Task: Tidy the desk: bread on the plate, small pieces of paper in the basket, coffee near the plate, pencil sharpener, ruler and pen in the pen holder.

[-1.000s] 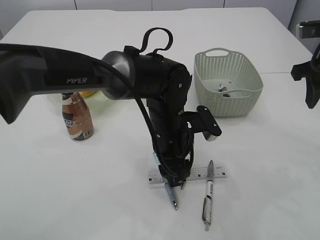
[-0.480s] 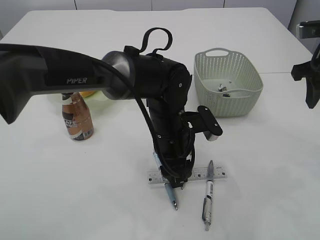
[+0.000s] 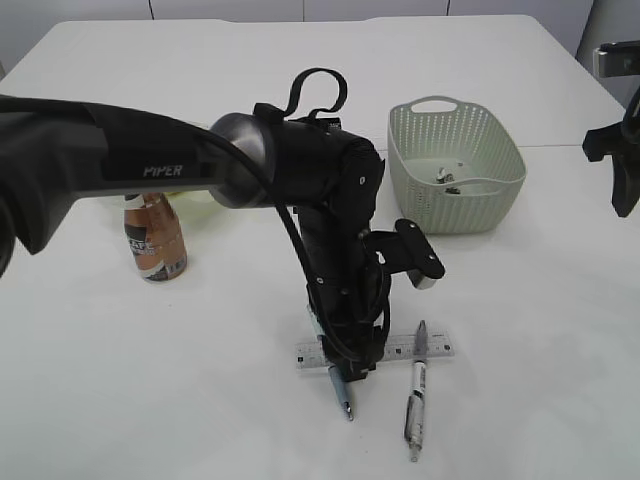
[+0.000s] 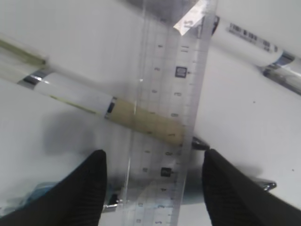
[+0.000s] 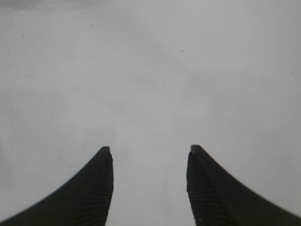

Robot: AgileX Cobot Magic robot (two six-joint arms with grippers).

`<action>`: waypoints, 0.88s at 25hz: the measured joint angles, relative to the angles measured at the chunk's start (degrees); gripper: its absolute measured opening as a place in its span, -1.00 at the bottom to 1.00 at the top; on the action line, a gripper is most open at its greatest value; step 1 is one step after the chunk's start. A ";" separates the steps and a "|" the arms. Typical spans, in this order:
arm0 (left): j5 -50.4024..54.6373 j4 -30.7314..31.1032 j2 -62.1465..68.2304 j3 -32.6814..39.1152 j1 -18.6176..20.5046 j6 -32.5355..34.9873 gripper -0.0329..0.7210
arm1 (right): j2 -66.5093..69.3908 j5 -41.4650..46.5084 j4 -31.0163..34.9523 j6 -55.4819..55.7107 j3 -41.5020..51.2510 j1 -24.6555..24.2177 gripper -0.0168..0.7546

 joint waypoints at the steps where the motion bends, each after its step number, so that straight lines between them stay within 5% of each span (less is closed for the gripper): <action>1: -0.10 0.00 0.00 0.00 0.00 0.00 0.32 | 0.00 0.00 0.00 0.00 0.00 0.00 0.09; 22: -0.95 -0.10 0.57 -0.12 0.00 0.13 0.32 | 0.10 0.00 -0.14 0.00 0.00 0.00 0.09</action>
